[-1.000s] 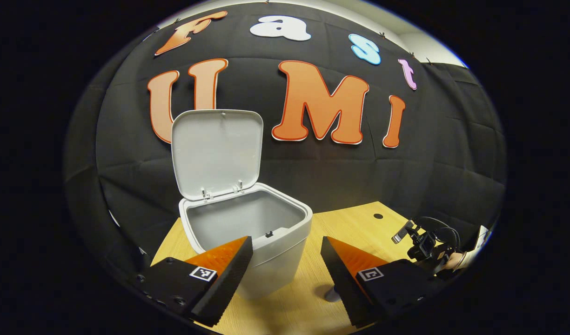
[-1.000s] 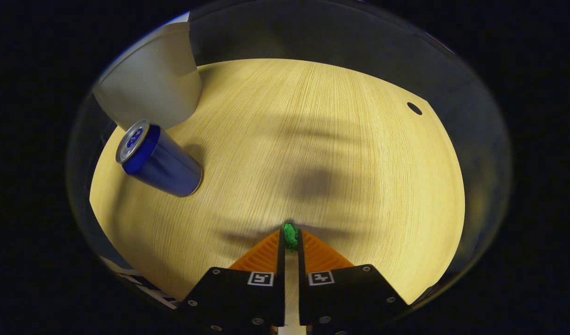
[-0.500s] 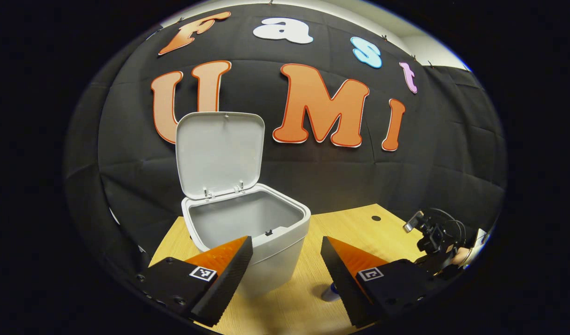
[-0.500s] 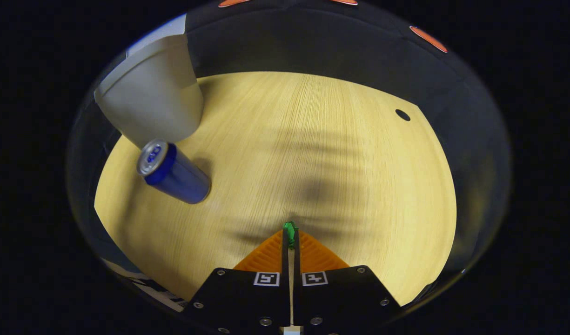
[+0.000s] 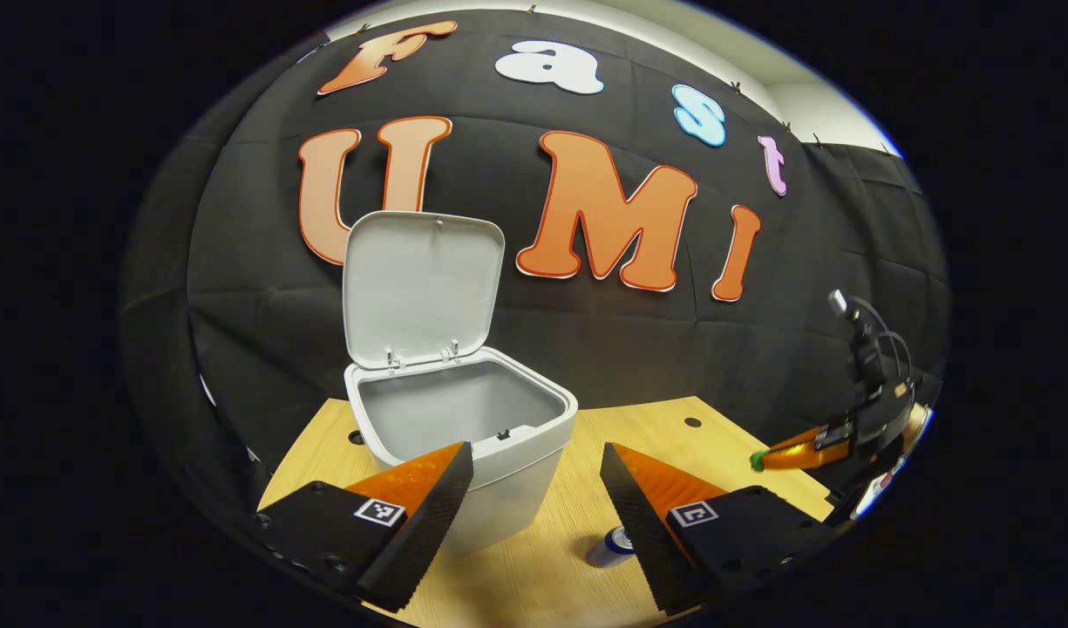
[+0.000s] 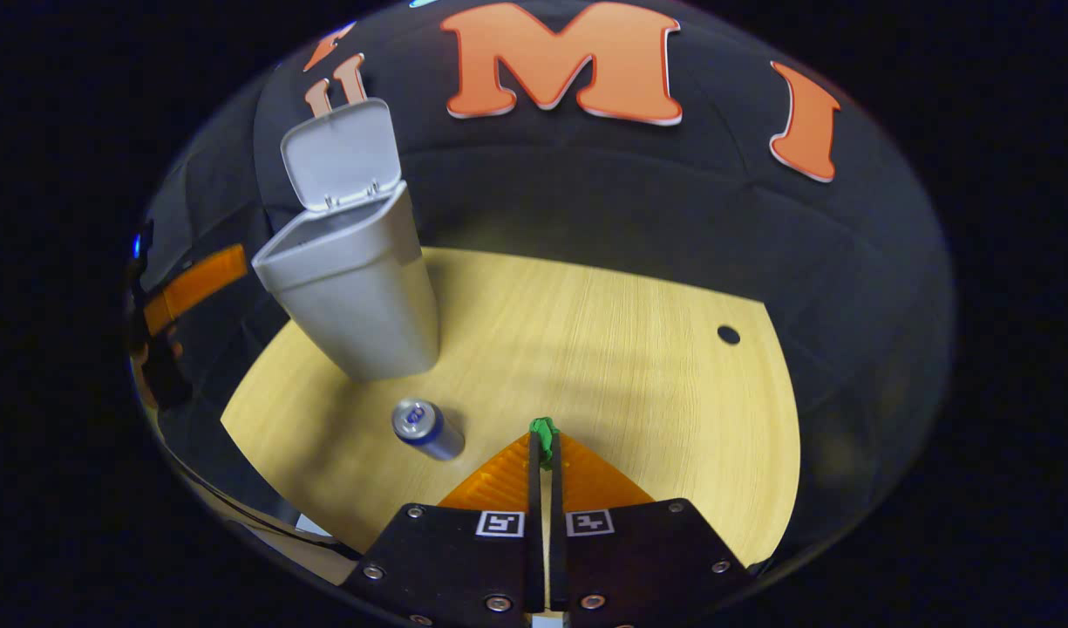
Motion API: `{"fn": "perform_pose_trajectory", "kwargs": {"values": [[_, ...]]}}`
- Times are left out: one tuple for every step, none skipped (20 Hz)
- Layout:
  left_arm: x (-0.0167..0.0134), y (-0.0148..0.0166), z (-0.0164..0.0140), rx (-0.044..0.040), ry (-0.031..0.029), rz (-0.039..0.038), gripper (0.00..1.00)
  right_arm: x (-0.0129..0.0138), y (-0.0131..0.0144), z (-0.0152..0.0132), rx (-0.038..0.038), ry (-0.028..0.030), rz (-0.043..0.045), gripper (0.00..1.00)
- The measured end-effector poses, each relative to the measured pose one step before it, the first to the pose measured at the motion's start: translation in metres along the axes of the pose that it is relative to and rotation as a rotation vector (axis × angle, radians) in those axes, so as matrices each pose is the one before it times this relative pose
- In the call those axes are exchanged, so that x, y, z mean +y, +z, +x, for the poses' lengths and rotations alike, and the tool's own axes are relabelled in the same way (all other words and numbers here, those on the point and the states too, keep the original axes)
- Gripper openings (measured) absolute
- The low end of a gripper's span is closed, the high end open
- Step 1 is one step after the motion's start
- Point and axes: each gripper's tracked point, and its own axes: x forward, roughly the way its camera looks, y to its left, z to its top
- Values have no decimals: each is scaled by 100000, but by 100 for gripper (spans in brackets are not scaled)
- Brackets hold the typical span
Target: Press the lid of the desktop garbage bin to open it, pick up the crumpled paper on the desktop and throw it into the bin, then pick up the pop can on the desktop and drop it into the bin, and finally close the garbage bin lid.
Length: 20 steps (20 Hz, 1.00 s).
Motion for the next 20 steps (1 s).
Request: {"fn": "perform_pose_trajectory", "kwargs": {"values": [[27, 84, -323, -353, -52, 357, 94, 257, 2478, -902, -3820, 1035, -577, 2], [187, 214, -307, -300, 81, 502, 94, 283, 2413, -532, -3758, 979, -647, 3], [125, -7, -249, -269, 196, 599, 94, 312, 1838, -763, -3693, 907, -994, 3], [204, 157, -315, -464, 187, 509, 94, 364, 2149, -245, -3599, 519, -1492, 3], [191, 25, -303, -552, -67, 316, 94, 495, 1673, 253, -3494, 982, -1496, 2], [137, 88, -359, -162, 15, 323, 94, 666, 1828, 149, -3011, 1356, -1336, 3], [265, -77, -464, -19, 260, 298, 94, 875, 1279, 299, -2055, 1791, -1152, 2], [274, -91, -371, 134, 455, 276, 94, 775, 1362, 364, -2060, 2117, -952, 2], [246, -183, -333, 124, 384, 70, 94, 1213, 1203, 769, -1590, 2196, -786, 2], [300, -20, -428, 70, 502, -204, 94, 1276, 1144, 831, -1300, 3020, -779, 2], [358, -202, -385, 27, 314, -278, 94, 1119, 678, 943, -1330, 3122, -931, 2], [343, -26, -424, 128, 793, -260, 94, 1240, 801, 1093, -876, 2503, -1209, 2], [358, -157, -463, -33, 516, -199, 94, 1427, 670, 731, -673, 2377, -1211, 2], [419, -28, -411, -27, 622, -37, 94, 1244, 552, 1049, -518, 2579, -972, 2], [321, -124, -256, -82, 793, 142, 94, 1199, 293, 1280, -361, 2735, -584, 2], [423, -58, -394, 87, 726, 228, 94, 1123, 175, 1313, 113, 2337, 75, 2], [491, -227, -429, 205, 790, 76, 94, 1169, -81, 1205, 1210, 1992, -100, 2], [396, -171, -324, 324, 631, -54, 94, 803, -63, 1172, 688, 1329, -447, 2], [266, -230, -300, 296, 654, -193, 94, 568, 38, 977, 595, 503, -743, 2], [373, -174, -242, 245, 601, -249, 94, 209, -286, 947, 651, 243, -265, 2]]}}
